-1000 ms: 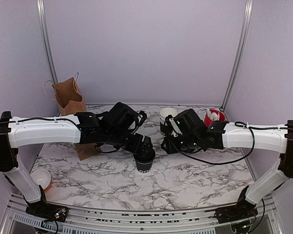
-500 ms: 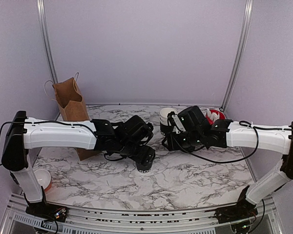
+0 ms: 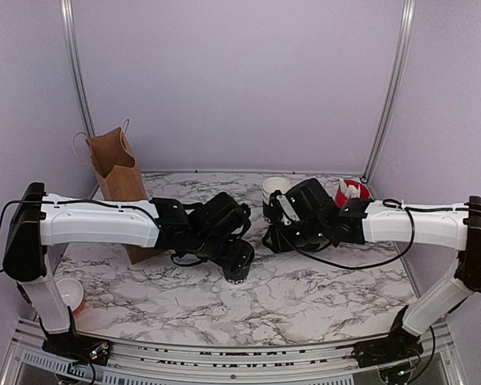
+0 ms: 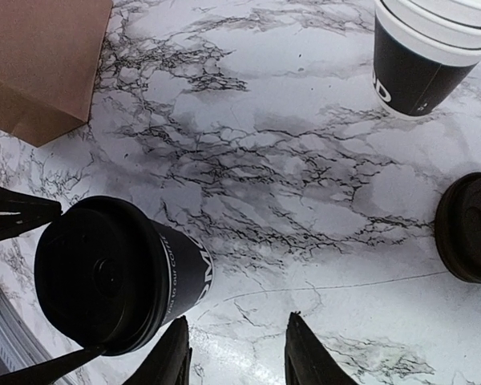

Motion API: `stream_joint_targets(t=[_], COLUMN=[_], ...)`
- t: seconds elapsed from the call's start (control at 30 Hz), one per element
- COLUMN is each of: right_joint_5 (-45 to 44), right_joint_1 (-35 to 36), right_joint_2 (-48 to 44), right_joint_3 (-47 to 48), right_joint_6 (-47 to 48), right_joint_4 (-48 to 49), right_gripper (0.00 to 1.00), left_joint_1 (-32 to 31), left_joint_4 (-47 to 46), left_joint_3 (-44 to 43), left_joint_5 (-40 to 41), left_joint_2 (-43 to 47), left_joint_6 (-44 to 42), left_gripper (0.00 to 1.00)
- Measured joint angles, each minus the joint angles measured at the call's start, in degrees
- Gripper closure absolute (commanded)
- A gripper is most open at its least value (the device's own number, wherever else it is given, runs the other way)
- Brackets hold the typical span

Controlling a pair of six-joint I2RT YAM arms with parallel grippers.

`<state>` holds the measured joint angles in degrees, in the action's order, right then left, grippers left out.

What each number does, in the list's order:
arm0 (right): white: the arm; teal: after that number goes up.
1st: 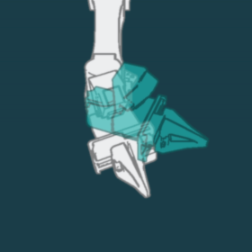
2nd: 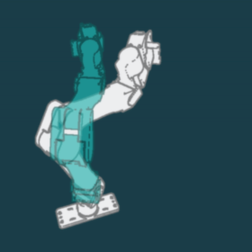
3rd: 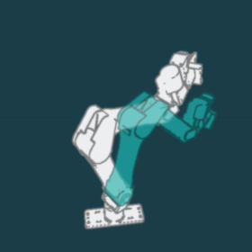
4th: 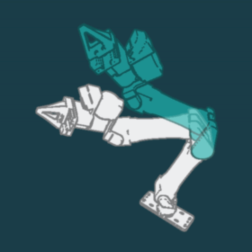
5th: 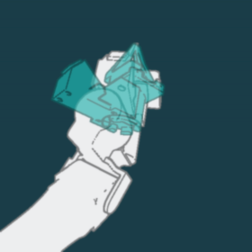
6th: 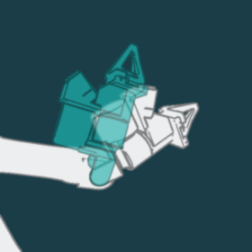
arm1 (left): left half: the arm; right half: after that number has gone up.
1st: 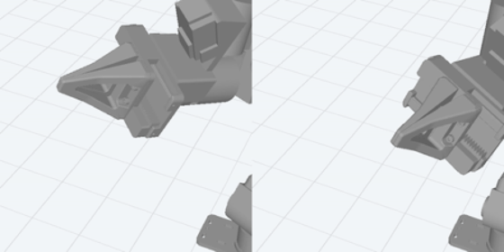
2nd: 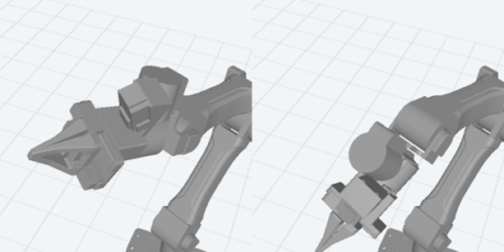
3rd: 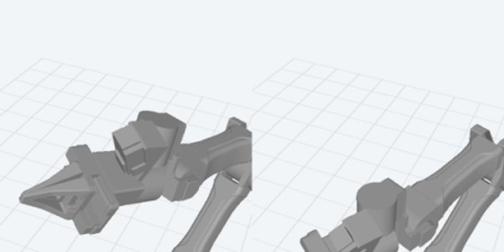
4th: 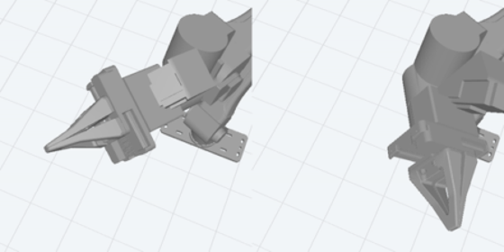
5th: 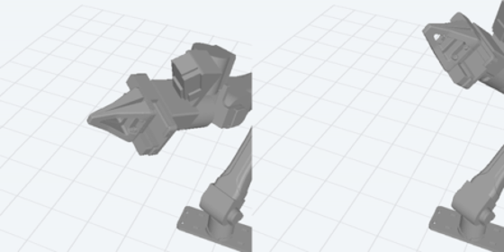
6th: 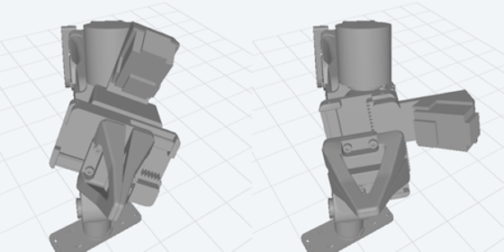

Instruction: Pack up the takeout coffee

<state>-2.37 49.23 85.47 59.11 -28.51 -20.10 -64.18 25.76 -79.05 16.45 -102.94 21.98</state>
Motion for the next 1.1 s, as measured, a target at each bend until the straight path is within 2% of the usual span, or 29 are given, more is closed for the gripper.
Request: stream_joint_targets(t=[0.37, 0.7, 0.97, 1.1], right_joint_5=[1.03, 2.38, 1.73, 4.72], right_joint_1=[-0.02, -0.02, -0.02, 0.09], right_joint_2=[1.22, 2.01, -3.06, 0.35], right_joint_3=[0.02, 0.66, 0.70, -0.22], right_joint_6=[-0.02, 0.02, 0.09, -0.48], right_joint_4=[1.01, 1.70, 5.40, 9.49], right_gripper=[0.62, 0.67, 0.67, 0.72], left_joint_1=[0.00, 0.00, 0.00, 0.00], left_joint_4=[-2.89, -6.62, -7.06, -7.06], left_joint_3=[1.05, 3.19, 3.48, 3.48], left_joint_5=[-0.94, -0.70, -0.68, -0.68], left_joint_2=[0.00, 0.37, 0.52, 0.52], left_joint_6=[-0.39, -0.39, -0.37, -0.39], left_gripper=[0.25, 0.25, 0.25, 0.25])
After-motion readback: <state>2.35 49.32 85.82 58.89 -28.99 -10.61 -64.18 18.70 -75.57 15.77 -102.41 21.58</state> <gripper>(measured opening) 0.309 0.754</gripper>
